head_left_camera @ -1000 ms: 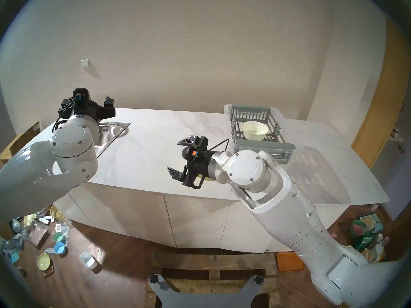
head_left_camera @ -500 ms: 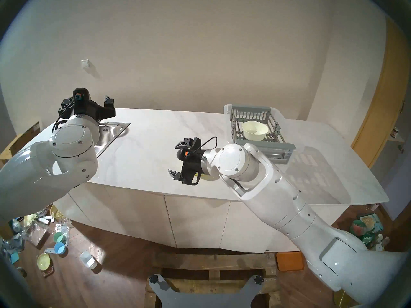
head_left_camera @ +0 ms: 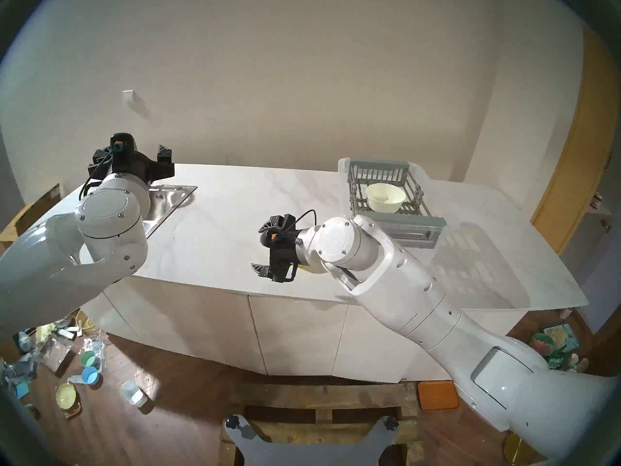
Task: Place the plate or bowl neatly into the plate slot of the drying rack
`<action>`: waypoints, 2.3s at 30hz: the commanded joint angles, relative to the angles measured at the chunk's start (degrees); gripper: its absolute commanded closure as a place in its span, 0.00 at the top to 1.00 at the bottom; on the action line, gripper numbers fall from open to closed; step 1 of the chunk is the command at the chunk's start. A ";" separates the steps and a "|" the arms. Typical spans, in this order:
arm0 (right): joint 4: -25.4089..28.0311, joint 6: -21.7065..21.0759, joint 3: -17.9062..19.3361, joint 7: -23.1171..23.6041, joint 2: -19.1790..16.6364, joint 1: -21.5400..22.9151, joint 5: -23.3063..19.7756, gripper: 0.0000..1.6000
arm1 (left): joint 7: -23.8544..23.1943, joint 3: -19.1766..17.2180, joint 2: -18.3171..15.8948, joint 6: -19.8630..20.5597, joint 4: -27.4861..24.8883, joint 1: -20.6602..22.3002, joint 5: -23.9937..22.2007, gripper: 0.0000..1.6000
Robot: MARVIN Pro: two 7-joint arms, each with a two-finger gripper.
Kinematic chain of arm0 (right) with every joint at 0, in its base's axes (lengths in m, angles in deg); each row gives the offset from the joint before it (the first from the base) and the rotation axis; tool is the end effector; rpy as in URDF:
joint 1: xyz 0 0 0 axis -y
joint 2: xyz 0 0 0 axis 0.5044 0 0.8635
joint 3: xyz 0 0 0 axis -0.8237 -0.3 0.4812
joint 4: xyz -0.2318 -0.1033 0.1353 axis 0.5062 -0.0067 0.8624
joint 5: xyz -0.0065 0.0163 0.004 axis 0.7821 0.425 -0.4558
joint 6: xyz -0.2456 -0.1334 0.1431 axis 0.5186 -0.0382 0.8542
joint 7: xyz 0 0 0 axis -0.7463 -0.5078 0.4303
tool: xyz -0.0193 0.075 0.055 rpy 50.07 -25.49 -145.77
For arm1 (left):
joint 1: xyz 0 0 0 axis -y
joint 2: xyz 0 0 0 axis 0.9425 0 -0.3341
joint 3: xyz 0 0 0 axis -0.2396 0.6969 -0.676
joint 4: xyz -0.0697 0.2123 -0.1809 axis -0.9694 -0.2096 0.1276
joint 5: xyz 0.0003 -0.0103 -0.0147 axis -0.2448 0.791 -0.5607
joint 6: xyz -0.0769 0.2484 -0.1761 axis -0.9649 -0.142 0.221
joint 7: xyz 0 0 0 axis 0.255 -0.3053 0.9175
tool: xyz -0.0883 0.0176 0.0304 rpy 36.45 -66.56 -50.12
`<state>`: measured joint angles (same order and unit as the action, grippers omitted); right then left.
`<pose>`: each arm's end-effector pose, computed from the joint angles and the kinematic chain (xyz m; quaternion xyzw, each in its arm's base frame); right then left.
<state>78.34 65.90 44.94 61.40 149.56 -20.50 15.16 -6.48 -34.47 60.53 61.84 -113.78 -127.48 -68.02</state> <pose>0.4606 0.2267 -0.1841 -0.5351 -0.6623 -0.5219 0.0518 0.3923 0.1201 -0.0317 -0.6239 -0.0683 -0.7445 0.2275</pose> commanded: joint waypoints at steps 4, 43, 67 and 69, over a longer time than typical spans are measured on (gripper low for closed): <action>-5.19 4.59 -0.03 0.20 2.92 5.42 -0.10 1.00 | -0.25 -1.11 -0.23 -0.32 -0.45 1.33 0.65 1.00; -31.40 26.35 -0.91 -2.55 2.69 11.59 2.88 1.00 | -0.22 -1.06 -0.24 -0.33 -0.45 1.37 0.62 1.00; -37.01 28.88 -1.32 -0.90 4.20 14.36 4.28 1.00 | -0.26 -1.03 -0.25 -0.37 -0.45 1.40 0.66 1.00; -36.18 28.61 -1.55 -0.06 3.70 14.26 4.42 1.00 | -0.26 -1.03 -0.25 -0.37 -0.45 1.40 0.66 1.00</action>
<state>39.94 94.34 43.33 59.96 153.85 -8.11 19.38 -6.48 -34.38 60.52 61.80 -113.79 -127.41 -68.04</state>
